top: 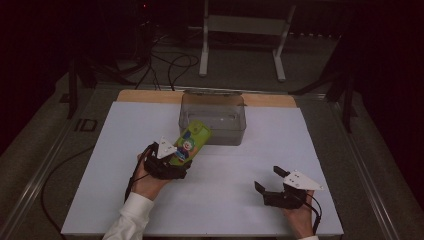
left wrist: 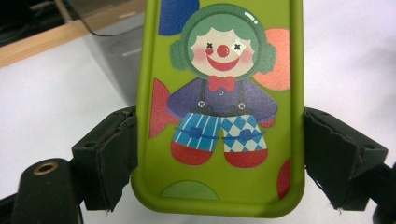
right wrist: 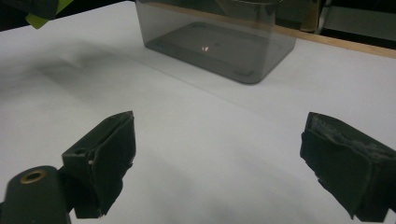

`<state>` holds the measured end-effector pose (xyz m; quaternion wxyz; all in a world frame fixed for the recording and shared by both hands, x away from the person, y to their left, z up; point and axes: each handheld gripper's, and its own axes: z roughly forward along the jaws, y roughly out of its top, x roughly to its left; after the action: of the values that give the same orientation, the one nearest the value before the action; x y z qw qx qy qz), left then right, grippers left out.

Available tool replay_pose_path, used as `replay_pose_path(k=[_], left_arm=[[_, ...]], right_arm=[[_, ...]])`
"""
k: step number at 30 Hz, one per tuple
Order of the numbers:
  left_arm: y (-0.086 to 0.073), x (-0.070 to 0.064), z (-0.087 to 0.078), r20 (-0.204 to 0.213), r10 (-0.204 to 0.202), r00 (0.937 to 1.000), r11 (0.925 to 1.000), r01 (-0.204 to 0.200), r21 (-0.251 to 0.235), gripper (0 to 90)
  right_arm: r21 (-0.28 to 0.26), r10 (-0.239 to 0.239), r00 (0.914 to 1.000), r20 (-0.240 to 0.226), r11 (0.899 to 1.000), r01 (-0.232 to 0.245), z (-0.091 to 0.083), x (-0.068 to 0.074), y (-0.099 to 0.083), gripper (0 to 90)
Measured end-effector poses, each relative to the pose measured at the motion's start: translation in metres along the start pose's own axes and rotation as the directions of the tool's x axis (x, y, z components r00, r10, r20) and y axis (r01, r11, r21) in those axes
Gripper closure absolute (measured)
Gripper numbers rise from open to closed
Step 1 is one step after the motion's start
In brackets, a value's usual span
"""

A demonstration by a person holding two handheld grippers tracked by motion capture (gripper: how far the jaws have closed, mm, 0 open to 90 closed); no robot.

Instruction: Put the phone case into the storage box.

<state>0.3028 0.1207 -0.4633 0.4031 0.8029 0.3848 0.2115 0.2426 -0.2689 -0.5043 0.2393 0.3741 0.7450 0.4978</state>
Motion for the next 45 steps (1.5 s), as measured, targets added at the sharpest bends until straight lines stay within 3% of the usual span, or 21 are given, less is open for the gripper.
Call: replay_pose_path(k=[5,12,28,36,45], left_arm=[[-0.001,0.005,-0.005,-0.029,-0.042,0.9987,0.9985,0.041,-0.037,16.1],[-0.003,0.005,-0.009,-0.027,-0.074,0.9969,0.9945,0.072,-0.075,16.1],[-0.002,-0.006,-0.009,-0.057,-0.104,0.9930,0.9864,0.095,-0.134,16.0],[-0.003,-0.007,-0.009,-0.069,-0.121,0.9902,0.9818,0.110,-0.155,16.0],[-0.006,-0.009,-0.007,-0.078,-0.143,0.9867,0.9766,0.128,-0.173,16.0]], right_arm=[[-0.006,0.020,0.9997,-0.016,1.000,-0.020,0.002,0.000,0.001,10.3],[-0.014,0.057,0.9979,-0.031,0.998,-0.058,0.004,0.001,0.008,10.3],[-0.017,0.089,0.9903,-0.106,0.996,-0.091,0.026,0.016,0.041,10.2],[-0.033,0.114,0.9794,-0.167,0.992,-0.122,0.043,0.028,0.064,9.6],[-0.030,0.101,0.9772,-0.187,0.994,-0.108,0.057,0.039,0.081,9.6]])
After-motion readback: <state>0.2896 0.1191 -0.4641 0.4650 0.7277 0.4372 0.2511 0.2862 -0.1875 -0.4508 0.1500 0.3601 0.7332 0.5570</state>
